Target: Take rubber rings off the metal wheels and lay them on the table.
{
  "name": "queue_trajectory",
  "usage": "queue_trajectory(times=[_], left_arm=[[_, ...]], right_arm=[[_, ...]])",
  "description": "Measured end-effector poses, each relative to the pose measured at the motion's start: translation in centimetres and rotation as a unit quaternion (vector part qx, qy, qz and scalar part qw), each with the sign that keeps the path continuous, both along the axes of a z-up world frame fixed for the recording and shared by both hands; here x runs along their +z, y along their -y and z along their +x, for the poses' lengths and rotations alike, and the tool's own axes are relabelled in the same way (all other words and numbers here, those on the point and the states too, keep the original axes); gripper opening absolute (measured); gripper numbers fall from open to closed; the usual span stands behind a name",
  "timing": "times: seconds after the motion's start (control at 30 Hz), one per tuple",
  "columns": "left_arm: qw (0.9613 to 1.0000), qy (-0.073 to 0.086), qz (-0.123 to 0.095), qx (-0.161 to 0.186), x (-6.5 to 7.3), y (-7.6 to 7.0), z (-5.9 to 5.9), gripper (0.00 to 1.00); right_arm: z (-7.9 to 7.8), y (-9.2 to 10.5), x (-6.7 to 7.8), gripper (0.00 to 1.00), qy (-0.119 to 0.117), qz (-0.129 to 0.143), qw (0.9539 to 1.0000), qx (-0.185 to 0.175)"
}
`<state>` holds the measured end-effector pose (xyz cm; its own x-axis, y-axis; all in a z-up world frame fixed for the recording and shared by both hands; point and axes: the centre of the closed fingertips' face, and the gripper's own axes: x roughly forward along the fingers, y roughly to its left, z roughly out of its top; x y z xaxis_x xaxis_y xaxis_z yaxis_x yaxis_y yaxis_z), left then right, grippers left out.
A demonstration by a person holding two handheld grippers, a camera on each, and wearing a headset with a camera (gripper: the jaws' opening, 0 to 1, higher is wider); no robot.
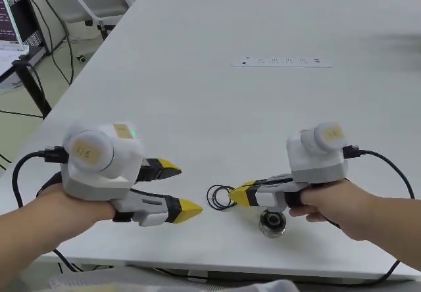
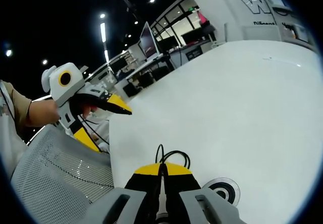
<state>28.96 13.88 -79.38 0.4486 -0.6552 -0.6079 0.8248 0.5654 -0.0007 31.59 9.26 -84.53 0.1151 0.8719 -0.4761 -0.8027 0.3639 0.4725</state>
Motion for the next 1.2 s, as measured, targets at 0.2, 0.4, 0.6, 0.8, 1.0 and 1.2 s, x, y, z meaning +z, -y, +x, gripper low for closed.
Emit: queue_trajectory(times=[0.2, 0.4, 0.6, 0.8, 1.0, 1.2], left_arm=[[1.0000, -0.003, 0.000, 0.001, -0.11, 0.01, -0.12, 0.48], [1.0000, -0.006, 0.001, 0.002, -0.29, -0.13, -0.12, 0.48], [1.0000, -0.009, 0.002, 0.001, -0.42, -0.12, -0.12, 0.48], [0.9999, -0.010, 0.002, -0.002, -0.39, 0.14, -0.18, 0.47], [0.9999, -0.013, 0.003, -0.004, -0.47, 0.19, -0.18, 0.47], [0.9999, -0.014, 0.003, -0.006, -0.50, 0.20, -0.06, 0.47]], right_arm=[[0.12, -0.04, -0.20, 0.00, -0.004, -0.003, 1.0000, -0.006], [0.30, 0.01, -0.32, 0.00, -0.003, -0.006, 0.9999, -0.009], [0.39, 0.22, -0.47, 0.01, -0.002, -0.010, 0.9999, -0.012], [0.65, 0.51, -0.45, 0.03, 0.002, -0.013, 0.9998, -0.015], [0.53, 0.44, -0.36, 0.05, 0.005, -0.014, 0.9998, -0.011], [0.09, 0.17, -0.32, 0.09, 0.019, -0.020, 0.9996, 0.001]])
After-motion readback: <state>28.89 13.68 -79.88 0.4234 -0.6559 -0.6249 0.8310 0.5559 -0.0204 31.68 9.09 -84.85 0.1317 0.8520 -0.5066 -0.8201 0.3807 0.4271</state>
